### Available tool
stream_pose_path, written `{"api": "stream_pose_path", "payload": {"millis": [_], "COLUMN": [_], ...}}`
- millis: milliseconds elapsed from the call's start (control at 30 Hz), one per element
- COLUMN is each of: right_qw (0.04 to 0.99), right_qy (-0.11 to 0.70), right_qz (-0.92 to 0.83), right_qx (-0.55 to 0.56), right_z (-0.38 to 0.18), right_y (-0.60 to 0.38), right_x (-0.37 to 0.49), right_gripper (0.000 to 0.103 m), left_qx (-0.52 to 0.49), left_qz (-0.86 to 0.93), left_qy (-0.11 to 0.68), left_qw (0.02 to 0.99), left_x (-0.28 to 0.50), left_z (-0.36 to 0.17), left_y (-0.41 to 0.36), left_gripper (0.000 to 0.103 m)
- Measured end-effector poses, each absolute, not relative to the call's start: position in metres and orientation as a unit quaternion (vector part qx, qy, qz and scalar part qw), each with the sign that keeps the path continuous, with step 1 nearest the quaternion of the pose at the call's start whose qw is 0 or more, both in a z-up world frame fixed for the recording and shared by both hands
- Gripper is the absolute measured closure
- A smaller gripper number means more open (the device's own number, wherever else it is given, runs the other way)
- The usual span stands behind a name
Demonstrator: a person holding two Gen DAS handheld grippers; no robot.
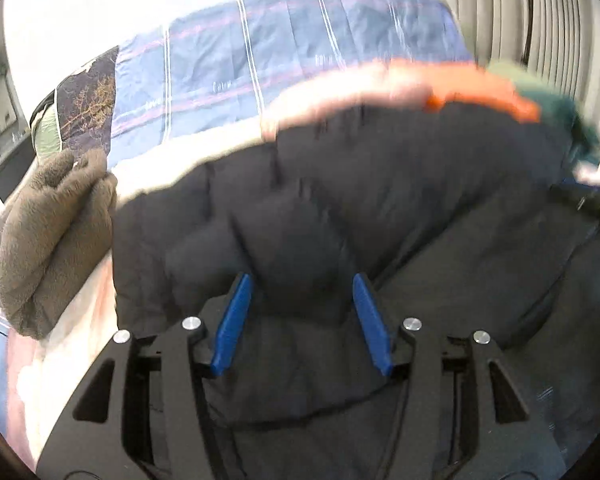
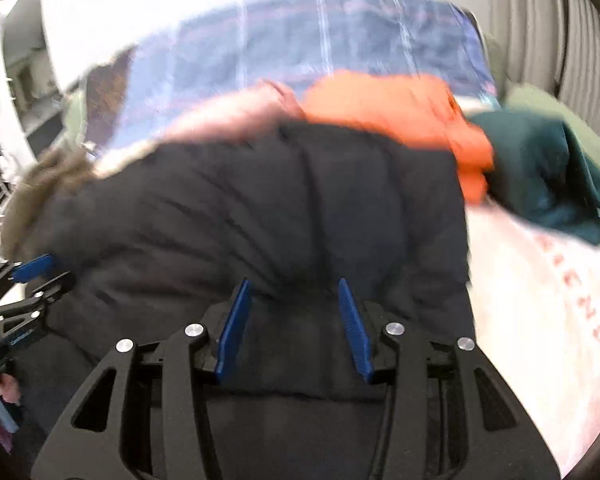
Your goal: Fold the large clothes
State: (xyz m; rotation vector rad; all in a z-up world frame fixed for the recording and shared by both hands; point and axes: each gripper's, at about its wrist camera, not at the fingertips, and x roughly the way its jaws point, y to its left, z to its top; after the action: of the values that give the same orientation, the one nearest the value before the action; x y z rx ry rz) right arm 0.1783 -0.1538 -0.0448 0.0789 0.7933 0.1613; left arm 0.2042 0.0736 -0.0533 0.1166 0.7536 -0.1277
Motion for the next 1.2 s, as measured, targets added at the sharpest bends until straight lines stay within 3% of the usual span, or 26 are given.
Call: {"api": "stream_pose_path", "payload": {"millis": [133, 200, 300, 500, 567, 700, 833, 1000, 1200], "right_qw": [0.920, 0.903, 0.892, 0.897, 0.900, 0.924, 0.911, 0.876, 0.864], "right_qy": [0.374, 0.417, 0.443, 0.434, 0.425, 0.370, 0.408, 0.463, 0.461], "right_qz": [0.110, 0.093, 0.079, 0.079, 0.092, 0.099, 0.066, 0.090, 0.112], "right_qx": [0.029, 0.032, 0.027, 0.011, 0.021, 0.008, 0.008, 0.104, 0.169], "right_z": [-0.035, -0.060, -0.108, -0.104, -0.084, -0.037, -0.050, -0.086, -0.095], "right_y": [-0.127, -0.117, -0.112, -0.108, -0.122, -0.173, -0.240, -0.291, -0.302], "right_x": [0.197, 0.220, 0.237, 0.232, 0.216, 0.155, 0.100, 0.033, -0.025], "right_gripper": [0.055, 0.047, 0.046, 0.045, 0.045, 0.032, 0.031, 0.039, 0.041], "left_qx": [0.033, 0.063, 0.085, 0.078, 0.076, 0.090, 0.059, -0.031, -0.060], "left_qz": [-0.074, -0.053, -0.042, -0.044, -0.048, -0.074, -0.075, -0.123, -0.174], "left_qy": [0.351, 0.375, 0.399, 0.397, 0.394, 0.345, 0.382, 0.448, 0.446], "left_qw": [0.933, 0.923, 0.912, 0.913, 0.915, 0.931, 0.919, 0.885, 0.876], "left_x": [0.221, 0.237, 0.252, 0.246, 0.228, 0.150, 0.082, 0.018, -0.035], "left_z": [-0.035, -0.057, -0.110, -0.106, -0.091, -0.053, -0.064, -0.106, -0.120], "left_y": [0.067, 0.057, 0.051, 0.058, 0.065, 0.104, 0.156, 0.200, 0.189], "left_gripper": [0.047, 0.039, 0.035, 0.036, 0.035, 0.019, 0.019, 0.020, 0.021]}}
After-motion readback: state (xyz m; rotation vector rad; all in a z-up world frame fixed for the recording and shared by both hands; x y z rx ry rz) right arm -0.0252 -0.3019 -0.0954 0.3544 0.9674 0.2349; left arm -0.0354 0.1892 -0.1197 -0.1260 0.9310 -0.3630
